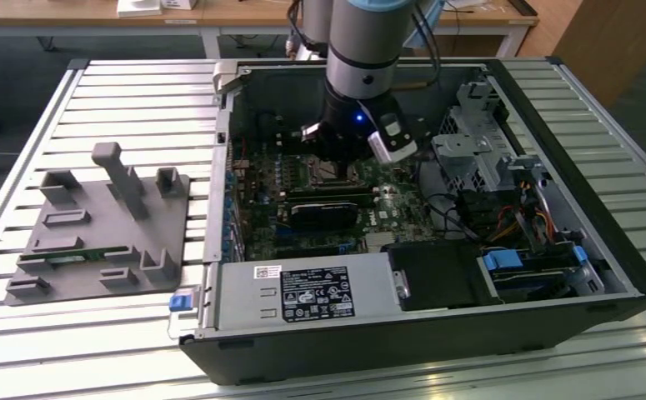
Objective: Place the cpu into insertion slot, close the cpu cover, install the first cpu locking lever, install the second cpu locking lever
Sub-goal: 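Install the second cpu locking lever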
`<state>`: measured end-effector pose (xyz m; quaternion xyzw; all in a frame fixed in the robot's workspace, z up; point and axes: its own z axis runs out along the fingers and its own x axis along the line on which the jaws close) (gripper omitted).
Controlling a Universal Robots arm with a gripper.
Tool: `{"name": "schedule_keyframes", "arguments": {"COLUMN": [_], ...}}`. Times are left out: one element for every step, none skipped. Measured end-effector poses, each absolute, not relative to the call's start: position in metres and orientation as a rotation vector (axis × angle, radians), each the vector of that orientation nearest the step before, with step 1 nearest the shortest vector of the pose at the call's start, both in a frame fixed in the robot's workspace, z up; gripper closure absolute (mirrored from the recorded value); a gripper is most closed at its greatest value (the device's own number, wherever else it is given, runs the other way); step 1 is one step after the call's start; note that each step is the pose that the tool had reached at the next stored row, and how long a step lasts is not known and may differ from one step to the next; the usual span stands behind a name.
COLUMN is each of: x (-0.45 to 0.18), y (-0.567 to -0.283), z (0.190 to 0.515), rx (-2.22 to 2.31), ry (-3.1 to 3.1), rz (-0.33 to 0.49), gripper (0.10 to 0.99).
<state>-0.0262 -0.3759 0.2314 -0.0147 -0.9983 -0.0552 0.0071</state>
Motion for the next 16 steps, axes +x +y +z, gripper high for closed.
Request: {"name": "schedule_keyframes", "arguments": {"x": [-0.028,-0.032,-0.035,-0.039,-0.042,-0.044,-0.045,-0.045,-0.045,-0.045,-0.045,-0.045,-0.045,-0.045,-0.045,-0.045], "y": [-0.377,-0.378,-0.378,-0.379,-0.379,-0.379,-0.380,-0.380,-0.380,-0.380,-0.381,-0.382,-0.383,-0.384,-0.386,-0.386], "z": [0.231,0.231,0.231,0.231,0.231,0.231,0.231,0.230,0.230,0.230,0.230,0.230,0.230,0.230,0.230,0.230], "rx": [-0.046,-0.046,-0.046,-0.046,-0.046,-0.046,-0.046,-0.046,-0.046,-0.046,-0.046,-0.046,-0.046,-0.046,-0.046,-0.046], "ry": [-3.122,-3.122,-3.122,-3.122,-3.122,-3.122,-3.122,-3.122,-3.122,-3.122,-3.121,-3.121,-3.121,-3.121,-3.120,-3.120], "rz": [-0.173,-0.173,-0.173,-0.173,-0.173,-0.173,-0.173,-0.174,-0.175,-0.179,-0.183,-0.187,-0.190,-0.195,-0.199,-0.200], "gripper": [0.980,0.980,0.980,0.980,0.980,0.980,0.980,0.980,0.980,0.980,0.980,0.980,0.980,0.980,0.980,0.980]}}
